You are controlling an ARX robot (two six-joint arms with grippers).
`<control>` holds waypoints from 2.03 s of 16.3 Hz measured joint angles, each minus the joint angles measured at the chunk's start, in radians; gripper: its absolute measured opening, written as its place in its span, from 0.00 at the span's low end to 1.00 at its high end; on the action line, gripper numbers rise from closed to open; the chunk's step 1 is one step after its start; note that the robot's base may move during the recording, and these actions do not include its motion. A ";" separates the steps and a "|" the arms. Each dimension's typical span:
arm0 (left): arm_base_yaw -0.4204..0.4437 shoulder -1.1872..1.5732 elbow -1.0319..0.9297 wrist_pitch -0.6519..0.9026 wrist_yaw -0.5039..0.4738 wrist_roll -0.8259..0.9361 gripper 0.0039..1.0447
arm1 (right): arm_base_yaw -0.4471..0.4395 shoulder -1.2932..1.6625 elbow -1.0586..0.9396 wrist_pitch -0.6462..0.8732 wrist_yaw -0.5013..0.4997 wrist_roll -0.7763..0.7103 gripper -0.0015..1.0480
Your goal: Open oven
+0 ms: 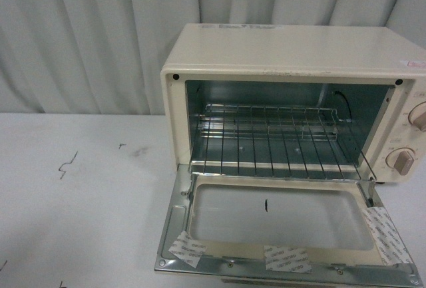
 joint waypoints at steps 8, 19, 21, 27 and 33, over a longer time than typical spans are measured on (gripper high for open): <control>0.000 0.000 0.000 0.000 0.000 0.000 0.94 | 0.000 0.000 0.000 0.000 0.000 0.000 0.94; 0.000 0.000 0.000 0.000 0.000 0.000 0.94 | 0.000 0.000 0.000 0.000 0.000 0.000 0.94; 0.000 0.000 0.000 0.000 0.000 0.000 0.94 | 0.000 0.000 0.000 0.004 0.000 0.000 0.94; 0.000 0.000 0.000 0.004 0.000 0.000 0.94 | 0.000 0.000 0.000 0.002 0.000 0.000 0.94; 0.000 0.000 0.000 -0.001 0.000 0.000 0.94 | 0.000 0.000 0.000 0.000 0.000 0.000 0.94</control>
